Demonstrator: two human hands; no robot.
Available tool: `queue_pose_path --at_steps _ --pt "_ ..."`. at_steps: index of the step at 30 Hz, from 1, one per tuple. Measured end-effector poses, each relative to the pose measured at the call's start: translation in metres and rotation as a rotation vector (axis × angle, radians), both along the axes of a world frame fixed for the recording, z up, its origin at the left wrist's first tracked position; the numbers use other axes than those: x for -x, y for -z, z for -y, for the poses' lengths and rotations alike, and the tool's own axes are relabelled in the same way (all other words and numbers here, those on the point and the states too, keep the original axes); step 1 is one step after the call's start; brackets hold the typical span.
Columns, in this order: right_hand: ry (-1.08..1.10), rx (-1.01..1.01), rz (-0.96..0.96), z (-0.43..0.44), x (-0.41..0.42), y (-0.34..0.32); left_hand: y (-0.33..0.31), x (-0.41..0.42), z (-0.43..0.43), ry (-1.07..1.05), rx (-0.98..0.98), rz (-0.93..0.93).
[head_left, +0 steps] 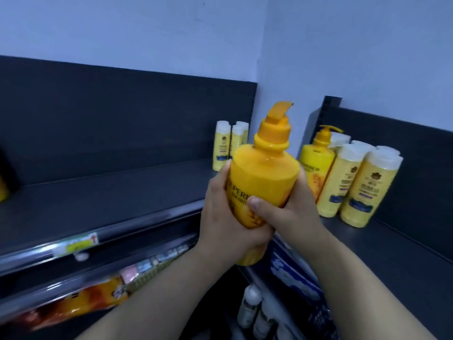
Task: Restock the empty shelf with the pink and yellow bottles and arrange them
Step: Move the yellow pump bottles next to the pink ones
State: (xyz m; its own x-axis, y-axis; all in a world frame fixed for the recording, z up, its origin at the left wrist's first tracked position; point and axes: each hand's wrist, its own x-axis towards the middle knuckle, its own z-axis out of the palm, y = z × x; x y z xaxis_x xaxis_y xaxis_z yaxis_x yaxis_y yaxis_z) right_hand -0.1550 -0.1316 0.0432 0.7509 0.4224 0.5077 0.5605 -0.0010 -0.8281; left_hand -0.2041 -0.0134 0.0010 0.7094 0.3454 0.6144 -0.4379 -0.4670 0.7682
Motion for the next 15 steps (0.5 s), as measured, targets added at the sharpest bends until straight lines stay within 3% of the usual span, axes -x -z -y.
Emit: queue_pose_path --at_steps 7,15 --pt "-0.147 0.077 0.024 -0.105 0.047 0.004 0.009 0.063 -0.095 -0.169 0.036 0.018" --pt "-0.264 0.094 -0.054 -0.266 0.125 0.027 0.03 0.151 -0.255 -0.298 -0.06 -0.016"
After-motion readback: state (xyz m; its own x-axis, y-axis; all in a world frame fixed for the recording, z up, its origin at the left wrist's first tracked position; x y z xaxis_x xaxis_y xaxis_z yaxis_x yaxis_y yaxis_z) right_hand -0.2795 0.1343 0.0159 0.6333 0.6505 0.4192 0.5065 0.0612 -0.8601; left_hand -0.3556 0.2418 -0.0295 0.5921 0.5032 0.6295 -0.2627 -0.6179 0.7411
